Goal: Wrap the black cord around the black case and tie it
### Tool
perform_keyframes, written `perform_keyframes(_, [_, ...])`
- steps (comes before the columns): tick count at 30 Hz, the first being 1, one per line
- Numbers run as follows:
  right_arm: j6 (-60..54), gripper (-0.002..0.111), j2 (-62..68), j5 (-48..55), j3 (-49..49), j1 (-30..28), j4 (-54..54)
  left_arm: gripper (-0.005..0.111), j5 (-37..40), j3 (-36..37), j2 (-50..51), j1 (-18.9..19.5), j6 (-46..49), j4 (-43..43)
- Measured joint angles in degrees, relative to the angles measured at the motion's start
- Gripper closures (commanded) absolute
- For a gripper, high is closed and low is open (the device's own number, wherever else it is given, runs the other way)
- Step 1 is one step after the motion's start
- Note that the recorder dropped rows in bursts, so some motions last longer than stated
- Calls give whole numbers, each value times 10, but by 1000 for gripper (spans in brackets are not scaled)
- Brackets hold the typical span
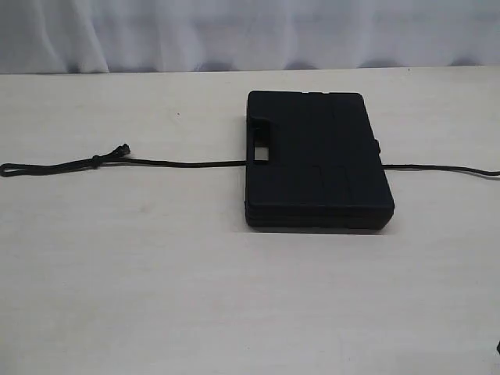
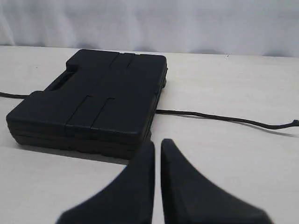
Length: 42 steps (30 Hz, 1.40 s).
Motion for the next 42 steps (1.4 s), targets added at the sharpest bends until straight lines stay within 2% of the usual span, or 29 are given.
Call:
perform_keyframes(2, [0,104,0,-30,1,0,-4,107,0,0,0,0,0,0])
perform_keyframes(3, [0,104,0,-79,1,0,-4,107,0,0,0,0,0,0])
perform_keyframes(9, [8,104,-1,-488,1,0,-4,107,0,0,0,0,0,0])
perform_keyframes(12, [75,104,-2,-644,1,0,-4,107,0,0,0,0,0,0])
perform_keyframes(14, [145,104,-2,-698,-2,0,-10,107,0,0,0,0,0,0])
perform_keyframes(16, [192,104,-2,-709,-19,0,-31,107,0,0,0,0,0,0])
perform_keyframes(19, [229,104,-2,-659,-68,0,-89,107,0,0,0,0,0,0])
perform_keyframes(21, [265,99,2,-562,-120,0,-124,107,0,0,0,0,0,0])
perform_keyframes(27, [342,62,120,-258,-279,0,-193,107,0,0,0,0,0,0])
perform_keyframes(30, [331,49,202,-130,-341,0,-196,107,0,0,0,0,0,0])
perform_keyframes(33, [279,47,292,-23,-404,0,-168,107,0,0,0,0,0,0])
perform_keyframes(38, [143,48,452,107,-494,0,-9,107,0,0,0,0,0,0])
perform_keyframes(42, [-28,58,586,203,-564,6,169,107,0,0,0,0,0,0])
